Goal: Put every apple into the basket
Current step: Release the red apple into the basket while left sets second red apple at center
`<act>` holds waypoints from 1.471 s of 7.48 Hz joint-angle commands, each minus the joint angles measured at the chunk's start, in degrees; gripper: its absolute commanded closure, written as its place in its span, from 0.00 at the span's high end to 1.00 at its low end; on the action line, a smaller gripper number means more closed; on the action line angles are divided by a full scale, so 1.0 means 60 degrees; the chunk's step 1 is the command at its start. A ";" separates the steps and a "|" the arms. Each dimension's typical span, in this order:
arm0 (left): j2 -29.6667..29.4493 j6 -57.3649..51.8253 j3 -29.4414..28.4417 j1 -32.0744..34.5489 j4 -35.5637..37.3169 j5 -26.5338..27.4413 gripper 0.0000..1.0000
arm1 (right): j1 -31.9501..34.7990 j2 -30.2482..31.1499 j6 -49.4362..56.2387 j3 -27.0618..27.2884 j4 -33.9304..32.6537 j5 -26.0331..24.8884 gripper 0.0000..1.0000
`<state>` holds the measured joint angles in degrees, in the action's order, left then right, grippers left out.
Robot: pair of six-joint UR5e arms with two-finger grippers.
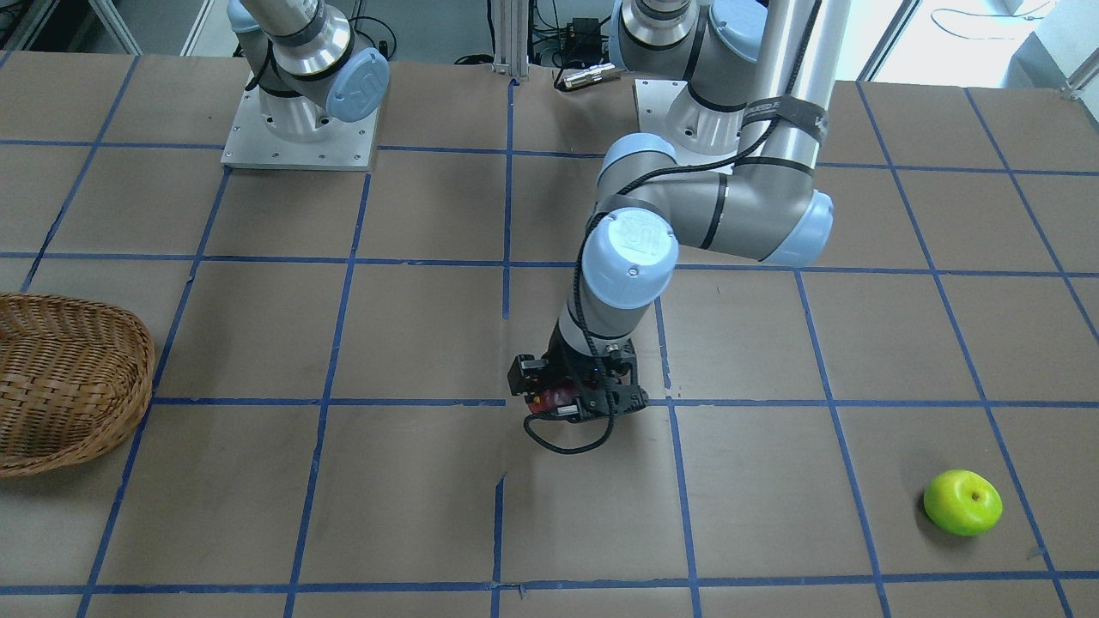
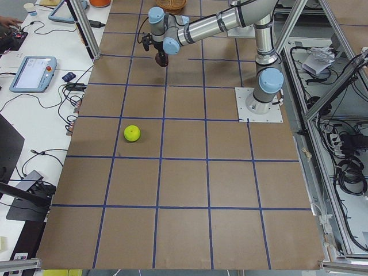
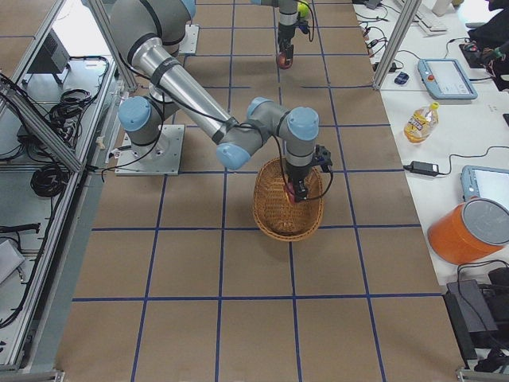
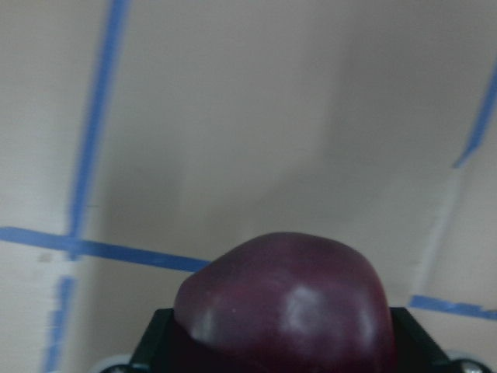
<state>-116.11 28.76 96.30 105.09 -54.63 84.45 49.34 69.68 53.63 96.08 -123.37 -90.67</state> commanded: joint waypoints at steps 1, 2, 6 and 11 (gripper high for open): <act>-0.0335 0.0610 -0.0098 0.0838 0.0681 0.0748 0.12 | -0.0664 -0.0525 0.0656 0.0012 -0.0489 0.0461 0.57; -0.0437 0.0641 -0.0084 0.0839 0.0813 0.0677 0.30 | -0.0665 -0.0496 0.0670 0.0012 -0.0415 0.0478 0.97; -0.0484 0.0846 -0.0215 0.0825 0.1019 0.0060 1.00 | 0.0222 0.1095 0.0322 0.0012 0.2050 0.0637 1.00; 0.1010 -0.3402 -0.0640 -0.3267 -0.1742 -0.0027 1.00 | 0.5463 0.1526 -0.7106 0.0245 0.2399 0.0594 1.00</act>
<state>-112.16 18.37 92.88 93.09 -59.79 84.35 73.87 78.83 22.99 96.64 -108.59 -87.50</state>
